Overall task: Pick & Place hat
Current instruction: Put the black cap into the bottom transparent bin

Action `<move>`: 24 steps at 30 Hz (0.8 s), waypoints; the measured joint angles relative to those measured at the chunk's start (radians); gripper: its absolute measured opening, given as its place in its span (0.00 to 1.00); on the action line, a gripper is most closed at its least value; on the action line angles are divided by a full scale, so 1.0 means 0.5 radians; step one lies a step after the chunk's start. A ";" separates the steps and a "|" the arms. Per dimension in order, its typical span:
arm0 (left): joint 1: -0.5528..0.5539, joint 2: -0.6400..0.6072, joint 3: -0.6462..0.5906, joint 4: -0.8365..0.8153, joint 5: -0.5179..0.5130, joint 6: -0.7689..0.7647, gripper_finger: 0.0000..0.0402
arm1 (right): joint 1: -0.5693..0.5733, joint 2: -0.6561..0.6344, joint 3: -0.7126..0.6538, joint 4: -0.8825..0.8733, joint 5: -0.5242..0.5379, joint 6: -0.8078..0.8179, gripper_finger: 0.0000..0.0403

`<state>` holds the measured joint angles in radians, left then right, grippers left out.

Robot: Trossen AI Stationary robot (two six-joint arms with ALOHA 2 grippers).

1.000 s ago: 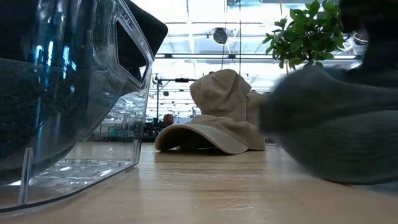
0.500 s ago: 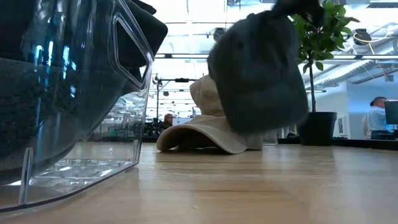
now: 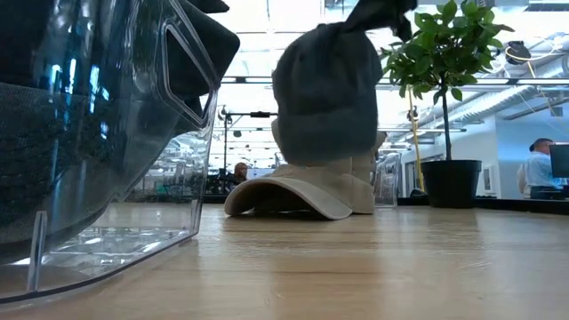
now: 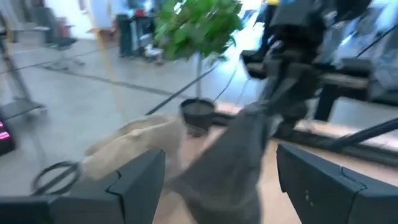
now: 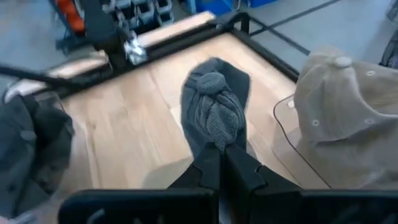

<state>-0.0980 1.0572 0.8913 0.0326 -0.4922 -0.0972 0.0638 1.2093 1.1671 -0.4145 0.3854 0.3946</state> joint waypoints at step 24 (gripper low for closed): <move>0.289 0.670 0.507 -0.243 0.398 0.206 0.76 | -0.234 0.115 0.000 0.356 -0.364 -0.610 0.00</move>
<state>0.0465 1.3922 1.1446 -0.0892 -0.2931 0.0059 -0.0532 1.2669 1.1669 -0.2366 0.2033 0.0898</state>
